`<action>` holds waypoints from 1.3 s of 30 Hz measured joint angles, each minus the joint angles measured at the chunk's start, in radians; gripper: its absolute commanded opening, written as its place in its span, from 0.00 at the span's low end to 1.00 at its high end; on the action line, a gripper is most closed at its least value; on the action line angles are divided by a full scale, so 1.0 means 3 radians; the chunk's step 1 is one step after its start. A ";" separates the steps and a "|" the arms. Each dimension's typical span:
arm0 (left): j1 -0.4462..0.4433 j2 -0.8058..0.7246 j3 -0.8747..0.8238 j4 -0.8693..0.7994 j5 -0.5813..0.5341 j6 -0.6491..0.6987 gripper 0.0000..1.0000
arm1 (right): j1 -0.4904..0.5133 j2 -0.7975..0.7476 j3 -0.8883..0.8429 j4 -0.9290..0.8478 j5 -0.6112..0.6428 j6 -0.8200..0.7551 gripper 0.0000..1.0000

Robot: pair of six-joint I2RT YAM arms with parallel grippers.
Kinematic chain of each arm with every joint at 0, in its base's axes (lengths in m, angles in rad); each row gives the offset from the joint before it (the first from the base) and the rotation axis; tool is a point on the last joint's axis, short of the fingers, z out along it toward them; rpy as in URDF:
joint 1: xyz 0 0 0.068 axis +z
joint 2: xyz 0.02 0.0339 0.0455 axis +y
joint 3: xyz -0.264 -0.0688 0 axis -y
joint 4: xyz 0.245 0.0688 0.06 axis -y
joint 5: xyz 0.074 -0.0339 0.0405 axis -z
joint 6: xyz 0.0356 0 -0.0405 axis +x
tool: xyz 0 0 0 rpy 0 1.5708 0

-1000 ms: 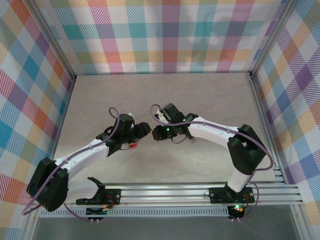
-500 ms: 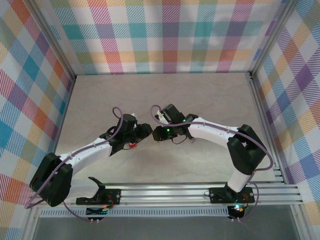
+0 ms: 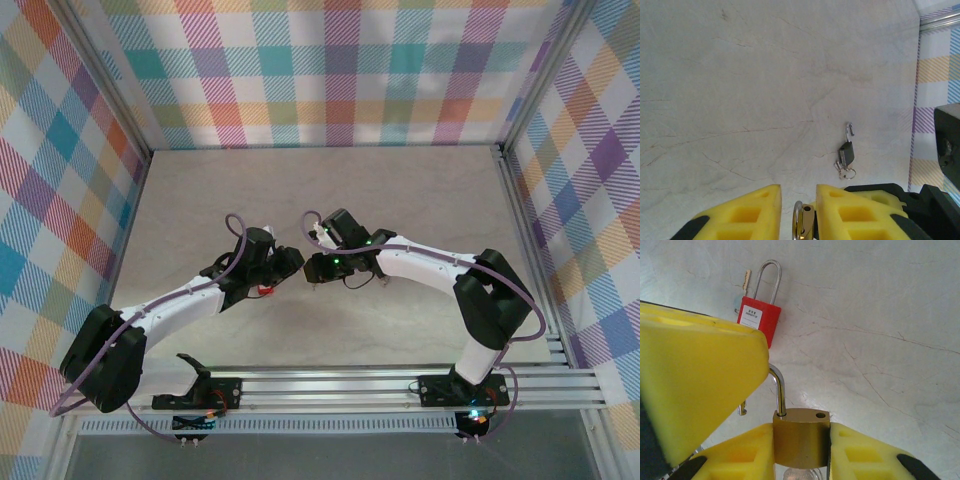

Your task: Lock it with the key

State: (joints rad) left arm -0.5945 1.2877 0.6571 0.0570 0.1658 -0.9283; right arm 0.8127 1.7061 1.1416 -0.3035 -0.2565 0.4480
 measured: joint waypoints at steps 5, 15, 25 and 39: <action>0.0000 0.0010 0.0000 0.0006 0.0001 -0.0001 0.19 | 0.0000 0.0000 -0.0010 0.0025 -0.0010 0.0001 0.25; -0.0003 0.0031 -0.0008 0.0038 0.0023 -0.0020 0.13 | 0.0000 -0.0029 -0.0046 0.0079 -0.0011 0.0003 0.24; -0.0003 0.0031 -0.0034 0.0088 0.0032 -0.0051 0.00 | 0.0000 -0.0031 -0.0060 0.0088 -0.0023 0.0024 0.24; -0.0003 0.0031 -0.0051 0.0103 0.0028 -0.0051 0.00 | 0.0000 -0.0099 -0.0098 0.0106 -0.0061 0.0022 0.46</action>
State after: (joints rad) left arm -0.5953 1.2968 0.6418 0.0879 0.1741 -0.9436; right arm 0.8127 1.6764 1.1122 -0.2718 -0.2749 0.4545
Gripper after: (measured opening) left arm 0.050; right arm 0.443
